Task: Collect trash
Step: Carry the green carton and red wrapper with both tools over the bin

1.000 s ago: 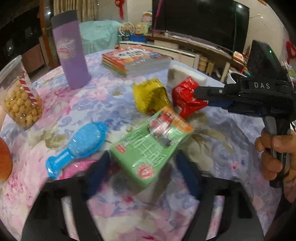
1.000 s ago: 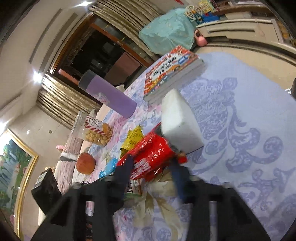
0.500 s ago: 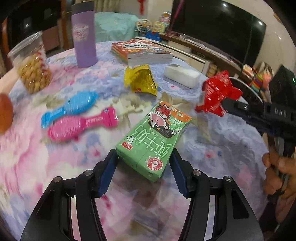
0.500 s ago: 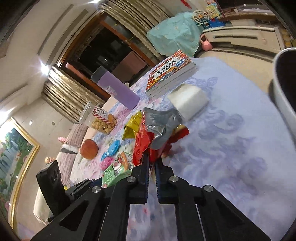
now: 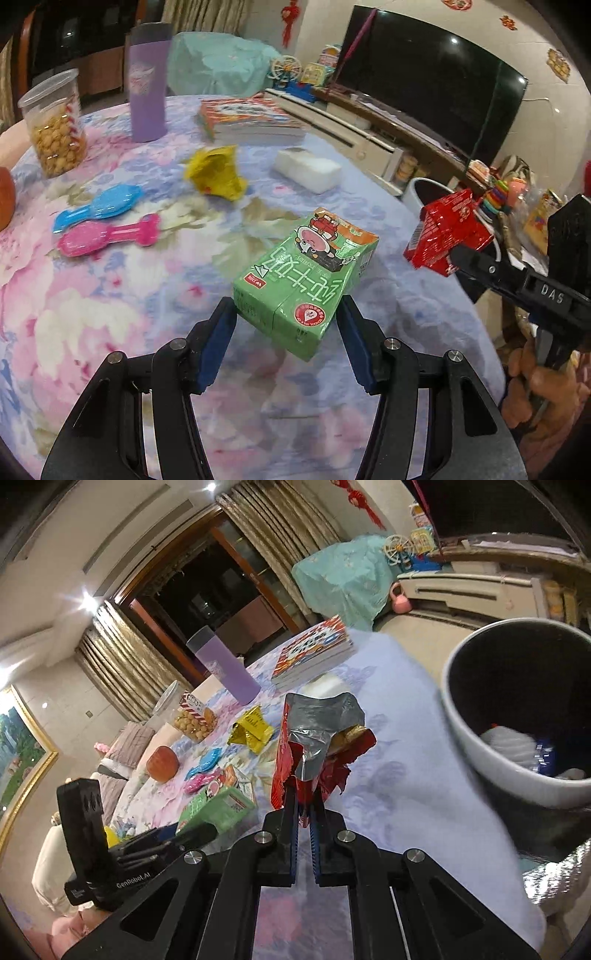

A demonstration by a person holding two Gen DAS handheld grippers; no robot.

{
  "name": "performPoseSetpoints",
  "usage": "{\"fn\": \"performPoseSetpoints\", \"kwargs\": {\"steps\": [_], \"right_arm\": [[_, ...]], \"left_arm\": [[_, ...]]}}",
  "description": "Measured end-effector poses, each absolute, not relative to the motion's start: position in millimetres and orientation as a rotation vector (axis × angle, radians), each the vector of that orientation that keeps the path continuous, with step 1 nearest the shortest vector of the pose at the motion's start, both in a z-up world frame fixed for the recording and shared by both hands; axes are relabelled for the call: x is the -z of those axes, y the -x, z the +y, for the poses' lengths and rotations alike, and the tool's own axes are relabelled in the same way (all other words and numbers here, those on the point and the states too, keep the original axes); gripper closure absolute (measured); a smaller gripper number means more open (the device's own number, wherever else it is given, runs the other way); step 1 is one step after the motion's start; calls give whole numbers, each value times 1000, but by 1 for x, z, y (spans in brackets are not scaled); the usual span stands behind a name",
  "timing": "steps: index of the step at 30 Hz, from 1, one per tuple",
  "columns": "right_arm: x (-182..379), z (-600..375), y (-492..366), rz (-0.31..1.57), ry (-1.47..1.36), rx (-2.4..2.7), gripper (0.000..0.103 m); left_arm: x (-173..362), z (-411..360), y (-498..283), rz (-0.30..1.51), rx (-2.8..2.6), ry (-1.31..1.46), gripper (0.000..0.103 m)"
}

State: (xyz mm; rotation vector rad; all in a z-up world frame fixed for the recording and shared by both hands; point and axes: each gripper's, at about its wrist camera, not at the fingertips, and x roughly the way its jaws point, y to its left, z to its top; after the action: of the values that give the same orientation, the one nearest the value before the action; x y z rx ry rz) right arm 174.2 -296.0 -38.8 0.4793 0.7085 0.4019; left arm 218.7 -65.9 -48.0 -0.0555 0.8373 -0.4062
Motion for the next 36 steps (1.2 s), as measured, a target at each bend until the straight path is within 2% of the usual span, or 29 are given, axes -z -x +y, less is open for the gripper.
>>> {"fn": "performPoseSetpoints", "kwargs": {"steps": [36], "right_arm": [[33, -403, -133, 619, -533, -219, 98]], "left_arm": [[27, -199, -224, 806, 569, -33, 47]]}}
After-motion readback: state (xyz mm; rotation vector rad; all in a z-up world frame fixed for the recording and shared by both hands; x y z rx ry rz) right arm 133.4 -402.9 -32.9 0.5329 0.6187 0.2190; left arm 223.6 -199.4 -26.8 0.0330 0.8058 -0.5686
